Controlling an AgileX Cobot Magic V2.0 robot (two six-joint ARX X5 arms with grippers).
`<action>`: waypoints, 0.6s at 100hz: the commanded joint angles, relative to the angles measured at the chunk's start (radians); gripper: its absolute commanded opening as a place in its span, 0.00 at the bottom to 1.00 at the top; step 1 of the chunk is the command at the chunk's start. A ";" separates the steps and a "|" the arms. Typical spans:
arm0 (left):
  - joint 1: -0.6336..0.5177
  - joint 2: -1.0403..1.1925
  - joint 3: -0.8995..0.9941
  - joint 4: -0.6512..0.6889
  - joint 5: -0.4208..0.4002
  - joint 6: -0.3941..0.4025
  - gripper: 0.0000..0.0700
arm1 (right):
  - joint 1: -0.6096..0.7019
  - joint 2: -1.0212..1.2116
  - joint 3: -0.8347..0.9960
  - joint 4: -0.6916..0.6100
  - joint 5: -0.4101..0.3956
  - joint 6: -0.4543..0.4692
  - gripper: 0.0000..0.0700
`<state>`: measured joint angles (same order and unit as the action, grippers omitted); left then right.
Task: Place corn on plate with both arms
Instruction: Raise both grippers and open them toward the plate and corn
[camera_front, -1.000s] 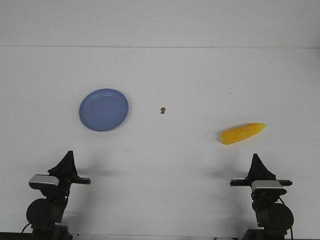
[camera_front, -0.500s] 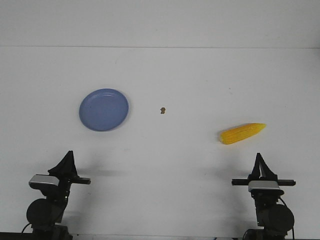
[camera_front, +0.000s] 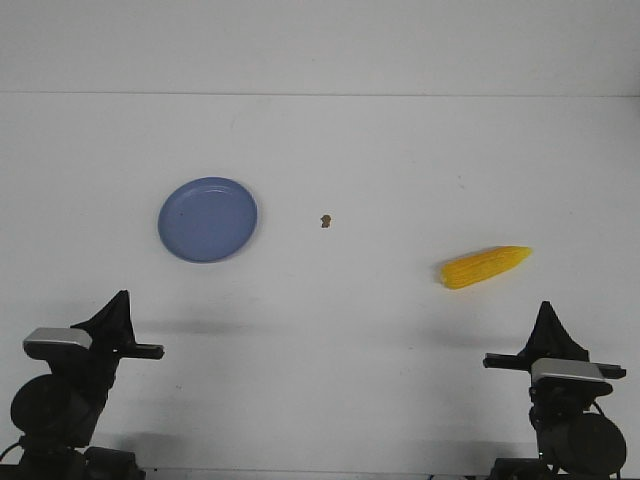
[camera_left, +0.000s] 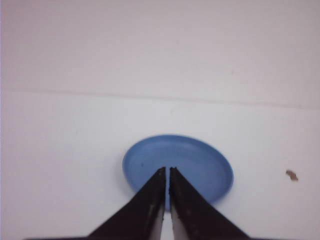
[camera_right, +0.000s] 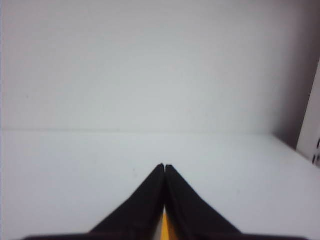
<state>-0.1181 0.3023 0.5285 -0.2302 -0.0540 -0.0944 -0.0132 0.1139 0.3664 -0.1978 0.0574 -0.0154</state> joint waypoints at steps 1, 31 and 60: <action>0.000 0.080 0.082 -0.050 -0.002 -0.005 0.02 | 0.000 0.059 0.080 -0.088 0.003 0.020 0.00; 0.000 0.385 0.333 -0.293 -0.002 -0.054 0.02 | 0.000 0.364 0.377 -0.431 0.003 0.020 0.00; 0.000 0.537 0.367 -0.336 -0.002 -0.053 0.02 | 0.000 0.504 0.410 -0.480 -0.017 0.028 0.00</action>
<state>-0.1181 0.8379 0.8814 -0.5716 -0.0540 -0.1440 -0.0132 0.6182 0.7628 -0.6857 0.0463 0.0006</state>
